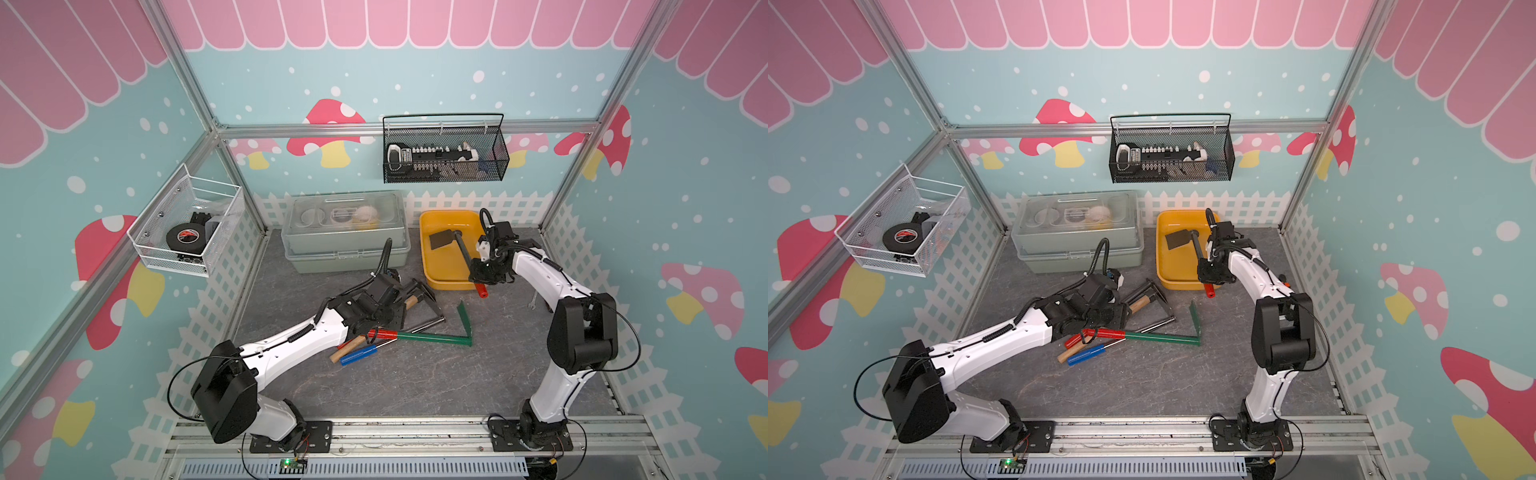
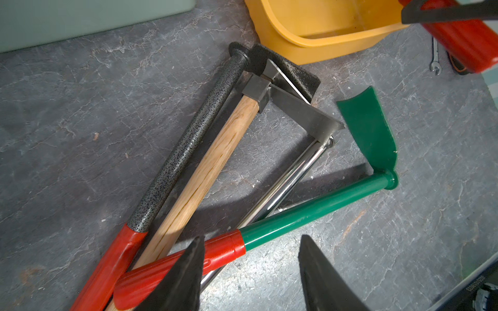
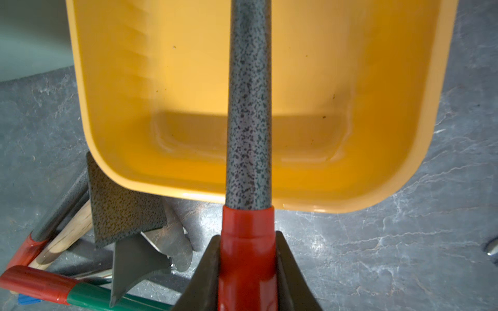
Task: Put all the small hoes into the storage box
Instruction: Adjust the hoe in the storage box.
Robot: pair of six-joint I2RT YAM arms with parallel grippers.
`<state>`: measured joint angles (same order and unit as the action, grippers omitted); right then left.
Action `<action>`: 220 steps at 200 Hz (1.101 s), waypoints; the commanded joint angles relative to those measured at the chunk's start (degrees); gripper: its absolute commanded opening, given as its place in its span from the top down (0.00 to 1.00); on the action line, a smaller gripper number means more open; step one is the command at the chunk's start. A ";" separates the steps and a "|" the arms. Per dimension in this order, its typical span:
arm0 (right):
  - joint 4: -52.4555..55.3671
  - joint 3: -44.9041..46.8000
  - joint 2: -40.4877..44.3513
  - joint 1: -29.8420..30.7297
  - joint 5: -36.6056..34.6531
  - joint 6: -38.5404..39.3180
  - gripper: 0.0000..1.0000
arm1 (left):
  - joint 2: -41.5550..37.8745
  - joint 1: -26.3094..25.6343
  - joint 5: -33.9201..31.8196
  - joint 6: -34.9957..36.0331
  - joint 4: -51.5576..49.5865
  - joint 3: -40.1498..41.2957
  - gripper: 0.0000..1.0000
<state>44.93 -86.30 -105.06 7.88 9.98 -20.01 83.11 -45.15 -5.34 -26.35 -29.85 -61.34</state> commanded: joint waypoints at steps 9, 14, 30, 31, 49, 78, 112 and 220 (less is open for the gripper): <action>0.38 -4.08 -2.94 -1.00 1.59 1.80 0.73 | 0.12 -0.98 0.61 3.12 0.04 1.19 0.44; 0.33 -4.42 -3.30 -1.00 1.63 1.99 0.73 | 0.18 -1.11 0.66 3.67 -0.34 1.10 0.44; 0.26 -5.58 -5.64 -1.10 2.29 2.42 0.72 | 0.60 -1.90 0.05 5.65 -1.29 1.02 0.43; 0.26 -5.69 -5.71 -1.11 2.40 2.47 0.72 | 0.62 -1.98 -0.03 5.76 -1.32 0.99 0.43; 0.32 -6.75 -7.22 -1.11 3.42 3.67 0.71 | 1.25 -3.20 -1.04 7.65 -2.48 0.74 0.42; -0.10 -8.11 -8.87 -1.33 3.73 4.58 0.70 | 2.12 -5.13 -2.00 9.24 -2.85 1.18 0.40; -0.47 -10.18 -10.52 -2.15 3.58 4.62 0.64 | 3.85 -7.00 -2.19 11.54 -3.09 1.21 0.39; -3.44 -1.05 1.04 -2.16 2.47 2.81 0.25 | 8.23 -8.82 -3.70 24.75 -4.93 -1.15 0.37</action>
<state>42.72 -90.94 -111.00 5.72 11.70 -16.56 90.98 -53.84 -7.18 -6.76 -33.82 -60.77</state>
